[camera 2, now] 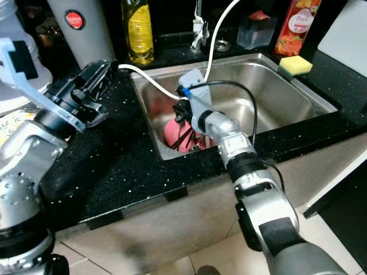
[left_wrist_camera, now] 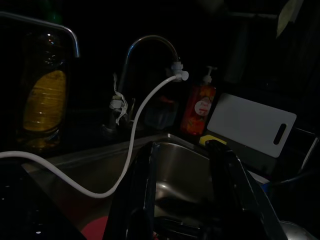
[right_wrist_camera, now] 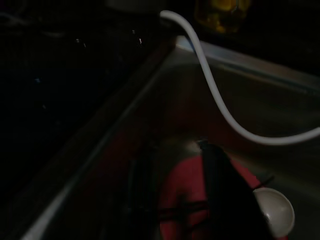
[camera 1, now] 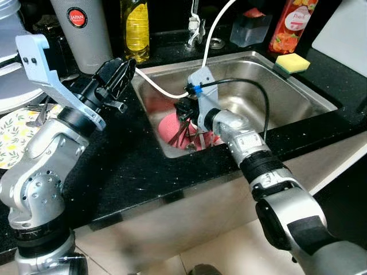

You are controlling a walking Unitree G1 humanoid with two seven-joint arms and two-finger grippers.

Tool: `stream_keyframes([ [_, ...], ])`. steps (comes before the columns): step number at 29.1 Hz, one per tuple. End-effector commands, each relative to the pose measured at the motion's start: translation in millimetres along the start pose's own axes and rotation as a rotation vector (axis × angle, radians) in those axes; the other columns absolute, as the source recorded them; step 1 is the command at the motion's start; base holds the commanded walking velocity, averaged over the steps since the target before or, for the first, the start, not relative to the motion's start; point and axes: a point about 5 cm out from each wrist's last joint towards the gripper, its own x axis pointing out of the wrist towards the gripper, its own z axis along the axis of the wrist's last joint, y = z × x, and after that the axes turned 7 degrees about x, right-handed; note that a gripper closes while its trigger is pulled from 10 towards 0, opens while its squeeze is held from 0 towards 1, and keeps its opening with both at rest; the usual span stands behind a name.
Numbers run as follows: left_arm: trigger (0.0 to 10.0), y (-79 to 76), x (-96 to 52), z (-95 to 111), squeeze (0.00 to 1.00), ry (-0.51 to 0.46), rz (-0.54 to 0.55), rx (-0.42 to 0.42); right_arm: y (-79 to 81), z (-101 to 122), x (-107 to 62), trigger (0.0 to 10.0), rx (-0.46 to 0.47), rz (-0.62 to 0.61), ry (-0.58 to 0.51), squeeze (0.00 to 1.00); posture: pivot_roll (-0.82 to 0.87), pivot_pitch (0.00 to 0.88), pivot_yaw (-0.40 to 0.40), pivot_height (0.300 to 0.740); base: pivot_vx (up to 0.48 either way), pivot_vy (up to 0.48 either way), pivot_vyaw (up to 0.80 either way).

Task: Kitchen organization

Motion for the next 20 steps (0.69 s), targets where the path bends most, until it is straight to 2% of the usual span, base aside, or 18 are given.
stream_keyframes([
  [1,10.0,-3.3,-1.5,-1,0.00,0.017,-0.008,0.011,-4.3,14,-2.3,10.0,0.035,-0.006,-0.095,1.00,0.04,0.004,-0.045,0.740,0.000,0.000,0.00],
  [4,10.0,-2.1,-1.3,-3,0.00,0.032,0.009,0.009,-8.9,20,-4.4,10.0,0.043,-0.021,-0.146,1.00,0.04,0.000,-0.038,0.740,0.000,0.000,0.00],
  [5,10.0,1.0,-0.8,-6,0.00,0.052,0.041,0.015,-13.9,22,-7.4,10.0,0.026,-0.054,-0.169,1.00,0.04,0.000,-0.033,0.740,0.000,0.000,0.00],
  [6,10.0,11.4,0.8,-15,0.00,0.121,0.144,0.055,-22.8,29,-13.5,10.0,0.014,-0.115,-0.228,1.00,0.04,0.000,-0.031,0.740,0.000,0.000,0.00],
  [7,10.0,22.0,0.7,-22,0.00,0.199,0.234,0.097,-26.7,34,-17.4,10.0,0.019,-0.139,-0.268,0.34,0.04,0.000,-0.028,0.740,0.000,0.000,0.00],
  [8,10.0,22.0,0.7,-22,0.00,0.199,0.234,0.097,-26.7,34,-17.4,10.0,0.019,-0.139,-0.268,0.34,0.04,0.000,-0.028,0.740,0.000,0.000,0.00],
  [9,10.0,29.1,-0.2,-27,0.00,0.252,0.295,0.126,-29.0,38,-19.8,10.0,0.022,-0.152,-0.293,0.00,0.04,0.000,-0.028,0.740,0.000,0.000,0.00],
  [10,10.0,38.3,-2.8,-33,0.00,0.333,0.373,0.196,-31.5,42,-23.1,10.0,0.033,-0.165,-0.319,0.00,0.04,0.001,-0.023,0.740,0.000,0.000,0.00],
  [12,10.0,49.6,-9.3,-39,0.00,0.437,0.469,0.270,-34.4,47,-28.1,10.0,0.045,-0.181,-0.355,0.00,0.04,0.002,-0.018,0.740,0.000,0.000,0.00],
  [15,10.0,50.0,-10.8,-37,0.00,0.458,0.472,0.308,-34.4,48,-29.6,10.0,0.046,-0.180,-0.363,0.00,0.03,0.005,-0.011,0.740,0.000,0.000,0.00],
  [16,10.0,52.6,-15.4,-33,0.00,0.496,0.501,0.361,-33.8,51,-31.8,10.0,0.047,-0.176,-0.380,0.00,0.04,0.011,-0.002,0.740,0.000,0.000,0.00],
  [19,10.0,65.6,-22.1,-33,0.00,0.551,0.598,0.353,-32.9,53,-32.0,10.0,0.052,-0.179,-0.395,0.00,0.04,0.014,0.007,0.740,0.000,0.000,0.00],
  [20,10.0,66.8,-23.1,-34,0.00,0.563,0.595,0.358,-32.7,53,-31.9,10.0,0.053,-0.180,-0.397,0.00,0.04,0.014,0.007,0.740,0.000,0.000,0.00],
])
